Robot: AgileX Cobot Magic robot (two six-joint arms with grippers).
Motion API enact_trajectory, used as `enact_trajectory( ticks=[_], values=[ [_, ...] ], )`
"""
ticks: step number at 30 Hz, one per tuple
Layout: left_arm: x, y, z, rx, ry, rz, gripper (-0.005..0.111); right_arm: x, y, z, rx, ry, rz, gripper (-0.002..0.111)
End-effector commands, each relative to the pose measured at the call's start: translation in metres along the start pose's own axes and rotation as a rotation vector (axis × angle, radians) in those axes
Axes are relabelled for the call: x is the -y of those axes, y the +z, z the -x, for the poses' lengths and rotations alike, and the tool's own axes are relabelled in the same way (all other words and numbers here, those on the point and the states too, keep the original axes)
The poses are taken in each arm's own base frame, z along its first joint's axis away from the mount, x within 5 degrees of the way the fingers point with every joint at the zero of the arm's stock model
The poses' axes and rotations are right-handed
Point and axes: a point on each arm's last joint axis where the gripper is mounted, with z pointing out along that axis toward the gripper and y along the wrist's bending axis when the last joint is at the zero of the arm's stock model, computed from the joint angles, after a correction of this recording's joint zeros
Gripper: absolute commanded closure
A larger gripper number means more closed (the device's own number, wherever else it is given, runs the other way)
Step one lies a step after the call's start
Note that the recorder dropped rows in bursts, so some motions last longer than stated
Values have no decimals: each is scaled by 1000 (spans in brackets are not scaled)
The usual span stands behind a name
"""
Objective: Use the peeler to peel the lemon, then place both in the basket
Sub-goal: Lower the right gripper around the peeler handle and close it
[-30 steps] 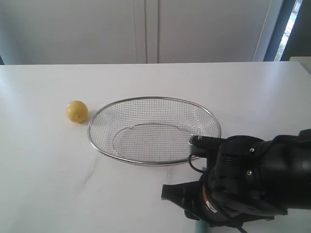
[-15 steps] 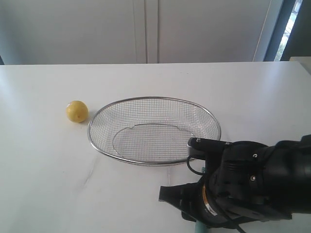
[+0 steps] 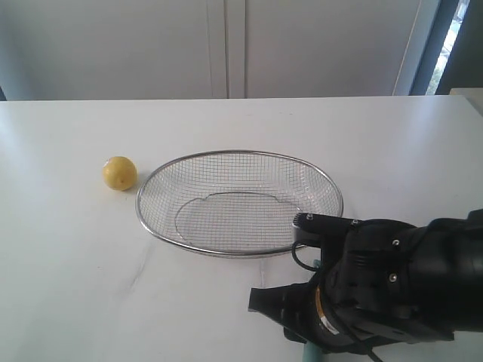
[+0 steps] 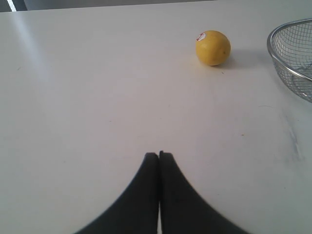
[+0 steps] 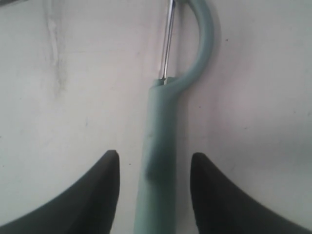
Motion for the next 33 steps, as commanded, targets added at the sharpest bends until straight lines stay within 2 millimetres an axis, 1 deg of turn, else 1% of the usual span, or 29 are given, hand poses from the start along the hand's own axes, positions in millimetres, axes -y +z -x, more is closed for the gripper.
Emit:
enact_trajectory(
  ticks=[1,6,21,26,33],
  values=[
    [0,0,0,1,-10,-1,106,2,0,2,8,6,-7,64],
    [0,0,0,1,-10,-1,106,0,0,2,11,6,13,64],
    [0,0,0,1,-10,-1,106,1,0,2,9,6,1,64],
    [0,0,0,1,-10,-1,106,2,9,-3,-12,8,2,64],
    [0,0,0,1,-10,-1,106,2,11,-4,-7,10,12,65]
  ],
)
